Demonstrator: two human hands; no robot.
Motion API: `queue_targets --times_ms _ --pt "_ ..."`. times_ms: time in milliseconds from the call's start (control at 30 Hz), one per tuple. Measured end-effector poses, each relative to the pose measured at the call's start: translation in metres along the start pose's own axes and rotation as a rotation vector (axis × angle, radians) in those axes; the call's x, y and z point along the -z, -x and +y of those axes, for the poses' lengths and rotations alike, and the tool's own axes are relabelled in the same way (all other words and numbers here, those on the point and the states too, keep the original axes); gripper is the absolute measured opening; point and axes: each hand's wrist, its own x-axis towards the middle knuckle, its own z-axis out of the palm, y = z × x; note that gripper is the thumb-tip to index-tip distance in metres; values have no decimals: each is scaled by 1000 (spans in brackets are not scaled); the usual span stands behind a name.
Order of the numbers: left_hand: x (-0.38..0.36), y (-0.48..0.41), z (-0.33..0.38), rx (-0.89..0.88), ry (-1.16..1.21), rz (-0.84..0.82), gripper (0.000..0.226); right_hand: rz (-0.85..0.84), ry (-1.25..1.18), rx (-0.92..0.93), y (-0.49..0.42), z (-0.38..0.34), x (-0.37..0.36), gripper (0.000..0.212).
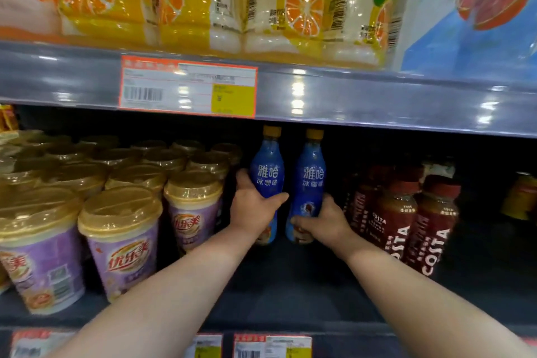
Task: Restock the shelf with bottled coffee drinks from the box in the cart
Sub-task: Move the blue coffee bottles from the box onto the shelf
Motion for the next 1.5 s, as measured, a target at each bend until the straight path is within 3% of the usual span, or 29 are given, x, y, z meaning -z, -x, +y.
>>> queue_targets --times_ms 233,400,1000,1200,1300,1500 --pt "-5 -13 -22 9 -33 -126 94 -24 -12 9 -9 -1 -6 62" --pt "1 -17 -34 -4 -72 -249 87 -48 41 0 -17 -4 -10 64" --pt "-10 -38 -39 44 -172 -241 74 -29 201 -79 -37 -4 -16 72" --pt "1 -28 -33 -11 -363 -278 103 53 274 -14 -20 -14 -11 89" --pt "9 -15 -25 -72 -462 -306 105 68 430 16 0 -25 -5 92" --pt "37 28 -5 -326 -827 -508 88 -44 974 89 53 -46 0 69"
